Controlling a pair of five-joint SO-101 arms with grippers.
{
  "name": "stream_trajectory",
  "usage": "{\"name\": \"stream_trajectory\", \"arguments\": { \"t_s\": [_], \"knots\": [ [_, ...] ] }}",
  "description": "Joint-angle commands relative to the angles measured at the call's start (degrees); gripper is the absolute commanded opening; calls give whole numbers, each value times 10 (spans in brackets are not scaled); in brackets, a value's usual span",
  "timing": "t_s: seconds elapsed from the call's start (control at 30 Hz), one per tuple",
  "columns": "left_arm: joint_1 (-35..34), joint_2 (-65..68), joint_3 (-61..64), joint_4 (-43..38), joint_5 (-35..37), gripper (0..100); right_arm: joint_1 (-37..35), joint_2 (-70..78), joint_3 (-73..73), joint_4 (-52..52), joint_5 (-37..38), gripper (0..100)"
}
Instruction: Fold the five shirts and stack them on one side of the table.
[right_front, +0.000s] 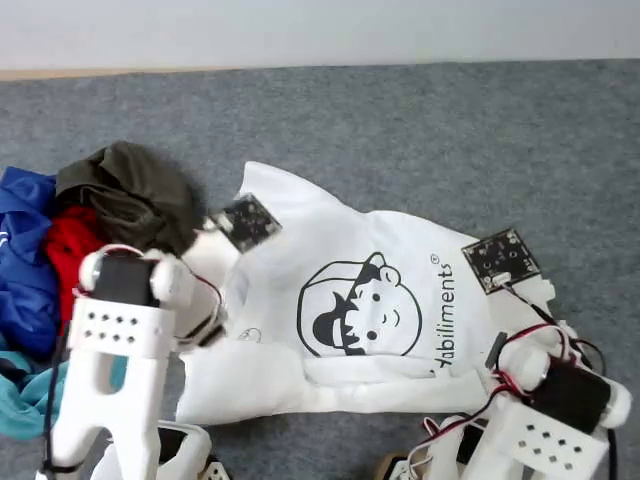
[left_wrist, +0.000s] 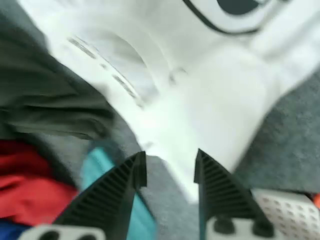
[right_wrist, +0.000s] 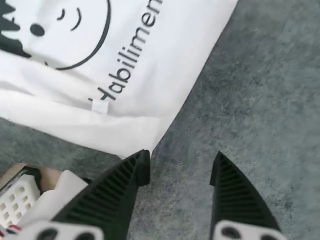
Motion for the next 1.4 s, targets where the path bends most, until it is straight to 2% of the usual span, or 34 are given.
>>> {"name": "stream_trajectory", "arguments": {
  "t_s": [0.0, 0.1, 0.27, 0.4, 0.57, 0.9, 1.07, 1.37],
  "knots": [
    [-14, -14, -96, 16, -3, 166, 5, -4, -53, 18, -9, 208],
    [-25, -7, -146, 12, 7, 166, 6, 1, -57, -12, -22, 208],
    [-26, 3, -122, -74, 69, 166, 4, 37, -35, -125, -83, 207],
    [-26, 78, -117, -136, 121, 166, 4, 143, -38, -182, -139, 206],
    [-26, 212, -179, -178, 159, 166, 1, 307, -82, -231, -207, 205],
    [-26, 421, -342, -181, 163, 164, -76, 580, -259, -238, -272, 205],
    [-26, 440, -352, -179, 164, 164, -117, 664, -339, -233, -313, 207],
    [-26, 439, -353, -137, 163, 163, -172, 799, -440, -240, -316, 208]
  ]
}}
